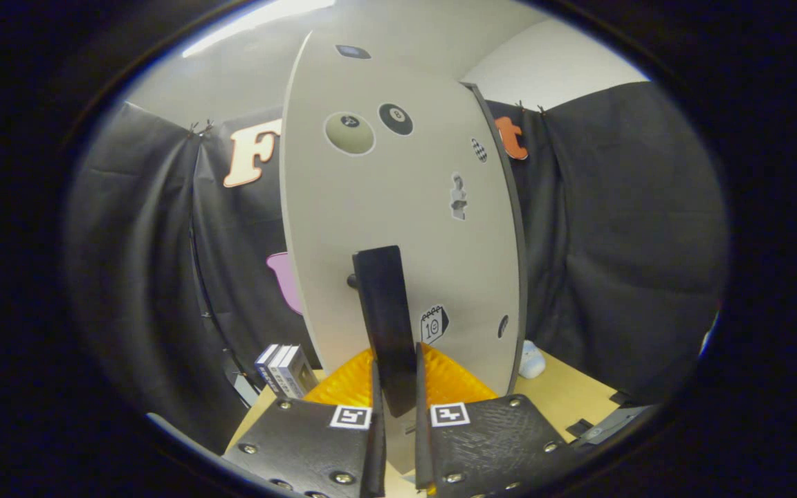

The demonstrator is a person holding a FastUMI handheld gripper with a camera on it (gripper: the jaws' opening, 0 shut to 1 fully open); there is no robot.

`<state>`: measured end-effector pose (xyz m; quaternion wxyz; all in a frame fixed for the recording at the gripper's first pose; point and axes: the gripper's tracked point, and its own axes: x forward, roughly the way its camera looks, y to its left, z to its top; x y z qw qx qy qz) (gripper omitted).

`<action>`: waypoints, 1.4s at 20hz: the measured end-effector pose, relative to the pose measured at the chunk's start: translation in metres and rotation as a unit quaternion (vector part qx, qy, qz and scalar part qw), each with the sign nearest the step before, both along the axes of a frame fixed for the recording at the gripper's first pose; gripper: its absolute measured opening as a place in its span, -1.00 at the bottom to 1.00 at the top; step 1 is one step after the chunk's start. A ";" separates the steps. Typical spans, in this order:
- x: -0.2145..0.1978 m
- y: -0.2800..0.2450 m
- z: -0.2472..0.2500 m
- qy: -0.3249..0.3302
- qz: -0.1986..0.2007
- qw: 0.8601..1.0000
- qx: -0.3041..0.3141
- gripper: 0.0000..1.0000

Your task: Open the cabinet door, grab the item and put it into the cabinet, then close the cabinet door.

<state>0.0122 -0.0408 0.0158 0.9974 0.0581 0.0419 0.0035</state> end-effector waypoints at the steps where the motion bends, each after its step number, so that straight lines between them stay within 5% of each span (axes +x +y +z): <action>1: -0.005 -0.006 0.001 0.001 -0.002 1.000 0.001 -0.66; 19: -0.065 -0.143 0.004 0.007 -0.088 0.996 0.017 -0.68; 28: -0.066 -0.214 -0.003 0.007 -0.044 0.998 0.039 -0.81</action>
